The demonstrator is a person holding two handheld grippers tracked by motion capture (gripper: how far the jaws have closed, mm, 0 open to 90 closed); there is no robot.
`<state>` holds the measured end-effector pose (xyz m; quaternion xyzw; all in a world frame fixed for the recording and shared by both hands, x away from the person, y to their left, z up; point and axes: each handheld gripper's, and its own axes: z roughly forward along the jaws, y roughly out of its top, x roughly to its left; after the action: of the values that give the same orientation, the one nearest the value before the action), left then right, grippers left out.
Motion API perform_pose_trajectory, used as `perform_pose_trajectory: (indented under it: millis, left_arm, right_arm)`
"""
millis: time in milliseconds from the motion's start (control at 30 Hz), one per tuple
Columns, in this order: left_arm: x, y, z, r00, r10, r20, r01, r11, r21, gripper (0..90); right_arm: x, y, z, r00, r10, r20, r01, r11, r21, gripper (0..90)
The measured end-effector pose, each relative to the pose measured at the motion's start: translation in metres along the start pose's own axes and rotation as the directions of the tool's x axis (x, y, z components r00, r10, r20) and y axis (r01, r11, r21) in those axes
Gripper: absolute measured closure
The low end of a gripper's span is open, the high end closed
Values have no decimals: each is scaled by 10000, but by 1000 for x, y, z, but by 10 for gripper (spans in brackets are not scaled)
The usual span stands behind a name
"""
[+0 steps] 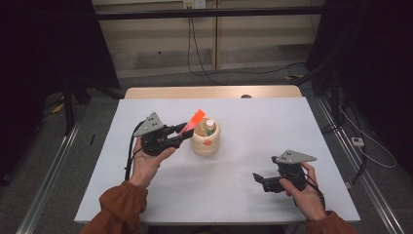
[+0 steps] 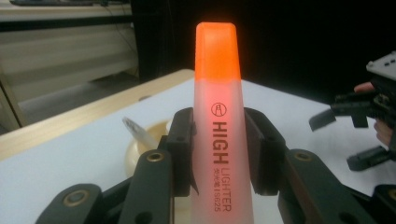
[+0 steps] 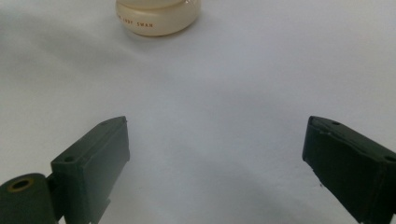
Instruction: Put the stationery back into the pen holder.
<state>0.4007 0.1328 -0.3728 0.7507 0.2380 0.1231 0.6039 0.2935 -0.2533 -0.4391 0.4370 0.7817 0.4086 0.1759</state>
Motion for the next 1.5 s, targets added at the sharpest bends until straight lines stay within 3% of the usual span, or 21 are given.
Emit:
perform_pose_trajectory:
  millis: [200,633,800,867,1000,1500]
  left_arm:
    - [4,3,13,9999,-34,-115,28,9987,-509,666]
    - [11,2,42,9993,-258,-274,233,9957,-895,666]
    - [13,1,54,9989,-321,-347,289,9957,-885,666]
    - [12,1,59,9990,-73,-442,36,9965,-832,666]
    - [11,-3,68,9992,-250,-326,222,9961,-856,666]
    - [9,-21,87,9999,-36,-114,35,9999,-105,665]
  right_arm:
    - [1,-2,-1,10000,42,-58,-43,10000,-57,70]
    - [0,-3,0,9999,58,-161,-59,10000,-70,71]
    - [0,-4,-2,9998,104,-153,-106,9999,-121,69]
    - [0,-4,-2,9998,116,-149,-118,9999,-119,69]
    - [0,-5,-2,9998,98,-176,-100,9999,-112,69]
    - [0,-5,-2,9997,28,-239,-31,9999,-120,69]
